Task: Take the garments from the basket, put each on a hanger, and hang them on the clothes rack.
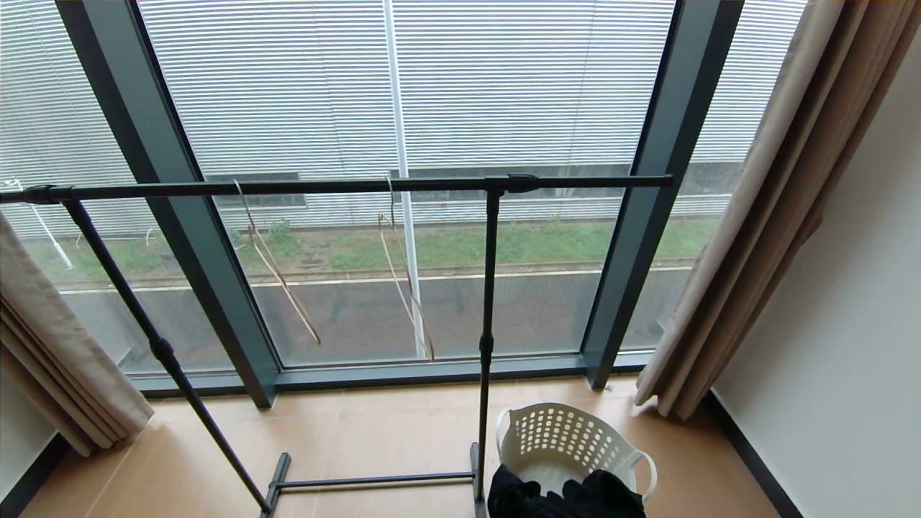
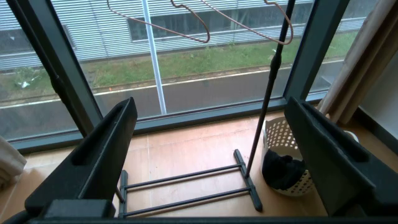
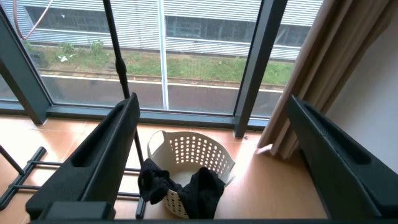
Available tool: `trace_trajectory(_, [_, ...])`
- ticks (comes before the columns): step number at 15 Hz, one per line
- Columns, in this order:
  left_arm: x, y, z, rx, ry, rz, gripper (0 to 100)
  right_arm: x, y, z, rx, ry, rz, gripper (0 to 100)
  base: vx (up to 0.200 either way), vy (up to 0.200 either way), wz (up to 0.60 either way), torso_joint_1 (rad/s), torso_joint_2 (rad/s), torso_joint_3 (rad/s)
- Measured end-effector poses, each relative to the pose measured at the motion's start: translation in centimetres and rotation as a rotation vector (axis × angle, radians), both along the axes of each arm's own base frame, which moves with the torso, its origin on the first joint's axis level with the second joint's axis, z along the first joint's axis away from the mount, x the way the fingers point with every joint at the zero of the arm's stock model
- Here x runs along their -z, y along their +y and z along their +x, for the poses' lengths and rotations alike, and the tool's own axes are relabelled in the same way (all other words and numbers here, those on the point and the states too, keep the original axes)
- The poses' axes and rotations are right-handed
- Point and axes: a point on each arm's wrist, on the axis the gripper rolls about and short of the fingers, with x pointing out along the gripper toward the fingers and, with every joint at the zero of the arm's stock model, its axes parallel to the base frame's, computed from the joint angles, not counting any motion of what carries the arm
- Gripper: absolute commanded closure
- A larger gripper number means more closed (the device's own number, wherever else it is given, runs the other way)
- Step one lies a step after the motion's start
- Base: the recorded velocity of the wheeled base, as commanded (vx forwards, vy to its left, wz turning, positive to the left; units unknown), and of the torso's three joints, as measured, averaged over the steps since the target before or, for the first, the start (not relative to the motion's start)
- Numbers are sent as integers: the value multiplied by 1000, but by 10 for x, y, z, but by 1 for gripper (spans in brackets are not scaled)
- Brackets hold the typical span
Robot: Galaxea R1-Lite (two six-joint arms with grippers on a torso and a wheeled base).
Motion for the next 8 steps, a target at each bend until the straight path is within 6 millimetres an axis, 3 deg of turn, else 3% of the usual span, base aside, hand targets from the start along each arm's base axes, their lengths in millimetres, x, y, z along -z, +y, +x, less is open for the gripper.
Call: trace_trajectory(8, [0,0,0,0,0,0,0,0,0,0,-1,2,-7,0,0,0,0,0,0,0])
